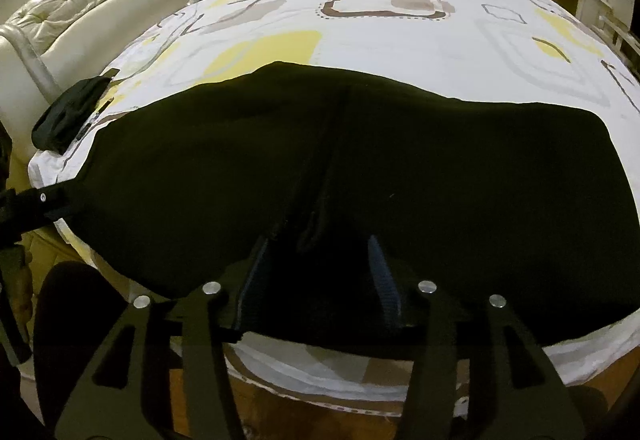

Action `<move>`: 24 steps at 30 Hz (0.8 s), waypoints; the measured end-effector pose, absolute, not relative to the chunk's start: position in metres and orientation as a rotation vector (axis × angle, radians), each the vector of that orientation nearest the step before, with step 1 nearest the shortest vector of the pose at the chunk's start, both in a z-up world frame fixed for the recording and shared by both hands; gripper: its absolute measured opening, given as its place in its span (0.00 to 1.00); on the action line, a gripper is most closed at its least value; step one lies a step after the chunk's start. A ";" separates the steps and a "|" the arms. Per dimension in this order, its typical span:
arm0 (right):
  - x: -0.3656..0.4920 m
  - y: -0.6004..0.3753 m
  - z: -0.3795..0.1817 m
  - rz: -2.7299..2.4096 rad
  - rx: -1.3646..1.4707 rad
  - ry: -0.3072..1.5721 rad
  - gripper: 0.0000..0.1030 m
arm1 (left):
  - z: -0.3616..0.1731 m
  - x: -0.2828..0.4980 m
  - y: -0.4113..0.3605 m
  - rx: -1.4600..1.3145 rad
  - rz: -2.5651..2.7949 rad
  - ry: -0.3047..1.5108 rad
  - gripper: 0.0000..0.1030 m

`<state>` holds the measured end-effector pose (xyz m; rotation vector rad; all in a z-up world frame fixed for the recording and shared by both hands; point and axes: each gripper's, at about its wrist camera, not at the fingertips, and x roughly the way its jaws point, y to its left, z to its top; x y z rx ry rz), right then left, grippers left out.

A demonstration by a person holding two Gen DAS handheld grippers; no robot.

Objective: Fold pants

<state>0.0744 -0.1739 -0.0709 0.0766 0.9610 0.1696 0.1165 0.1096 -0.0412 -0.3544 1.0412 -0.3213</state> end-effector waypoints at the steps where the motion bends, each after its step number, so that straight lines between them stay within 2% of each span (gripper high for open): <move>1: 0.073 -0.173 -0.071 0.170 0.072 0.961 0.53 | -0.041 0.116 0.116 -0.364 -0.311 1.039 0.88; 6: 0.068 -0.168 -0.069 0.173 0.049 0.968 0.56 | -0.042 0.117 0.159 -0.434 -0.251 1.021 0.88; 15: 0.054 -0.179 -0.051 0.230 0.219 0.953 0.56 | -0.031 0.124 0.235 -0.568 -0.210 0.924 0.88; 24: 0.055 -0.182 -0.047 0.248 0.291 0.965 0.62 | -0.070 0.173 0.263 -0.693 -0.320 0.983 0.88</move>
